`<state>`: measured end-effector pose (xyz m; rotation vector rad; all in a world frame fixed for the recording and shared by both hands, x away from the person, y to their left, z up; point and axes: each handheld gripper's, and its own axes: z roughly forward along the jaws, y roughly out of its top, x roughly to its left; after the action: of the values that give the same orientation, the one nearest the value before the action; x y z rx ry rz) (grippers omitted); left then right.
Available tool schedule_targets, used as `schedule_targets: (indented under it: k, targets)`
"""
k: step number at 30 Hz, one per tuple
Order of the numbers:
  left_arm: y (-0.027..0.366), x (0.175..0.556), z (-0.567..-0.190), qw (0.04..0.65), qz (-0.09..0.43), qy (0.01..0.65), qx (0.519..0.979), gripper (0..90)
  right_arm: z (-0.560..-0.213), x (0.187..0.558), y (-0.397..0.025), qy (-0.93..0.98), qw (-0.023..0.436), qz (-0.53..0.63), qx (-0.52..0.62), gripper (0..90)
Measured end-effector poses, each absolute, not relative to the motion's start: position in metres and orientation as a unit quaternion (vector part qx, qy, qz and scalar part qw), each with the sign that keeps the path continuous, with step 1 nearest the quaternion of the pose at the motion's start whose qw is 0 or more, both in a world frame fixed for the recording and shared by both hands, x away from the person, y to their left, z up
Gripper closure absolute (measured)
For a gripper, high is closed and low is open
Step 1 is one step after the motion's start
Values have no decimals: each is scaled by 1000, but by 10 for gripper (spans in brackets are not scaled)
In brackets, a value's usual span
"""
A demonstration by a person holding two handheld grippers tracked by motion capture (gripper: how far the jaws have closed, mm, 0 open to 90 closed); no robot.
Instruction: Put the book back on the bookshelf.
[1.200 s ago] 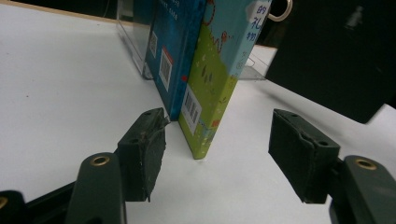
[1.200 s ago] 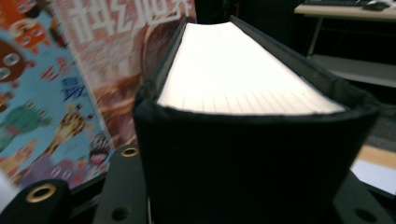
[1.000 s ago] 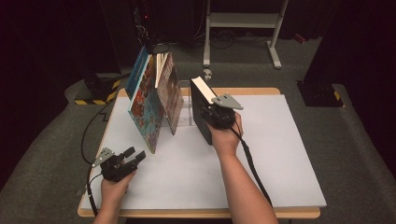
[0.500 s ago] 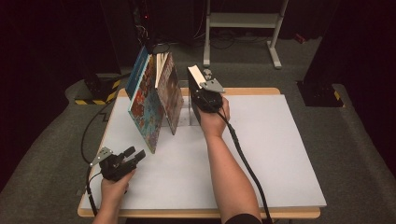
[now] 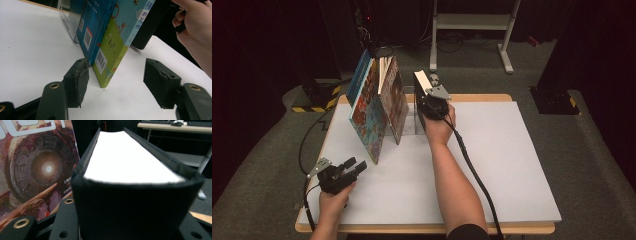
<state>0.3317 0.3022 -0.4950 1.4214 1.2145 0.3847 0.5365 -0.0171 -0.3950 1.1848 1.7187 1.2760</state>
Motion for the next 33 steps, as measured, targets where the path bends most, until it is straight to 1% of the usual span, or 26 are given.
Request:
schedule_targets:
  k: [5,8,13,15,18,24,33]
  targets:
    - [301,331,-495,572,167,518,613,370,-398,532,-18,668,338,485,452,514]
    - [302,332,-496,566,169,517,620,369,-396,530,-21,680,321,480,452,487]
    - [300,332,-497,561,171,516,625,369,-396,508,-36,687,311,486,441,461]
    - [300,333,-497,560,171,515,626,369,-398,499,-42,686,304,493,440,470]
    - [297,333,-496,562,167,514,626,369,-400,490,-49,687,294,500,437,516]
    - [295,334,-497,559,168,510,631,368,-396,490,-47,692,273,498,447,522]
    - [294,336,-497,562,163,510,630,368,-396,495,-28,692,263,504,445,493]
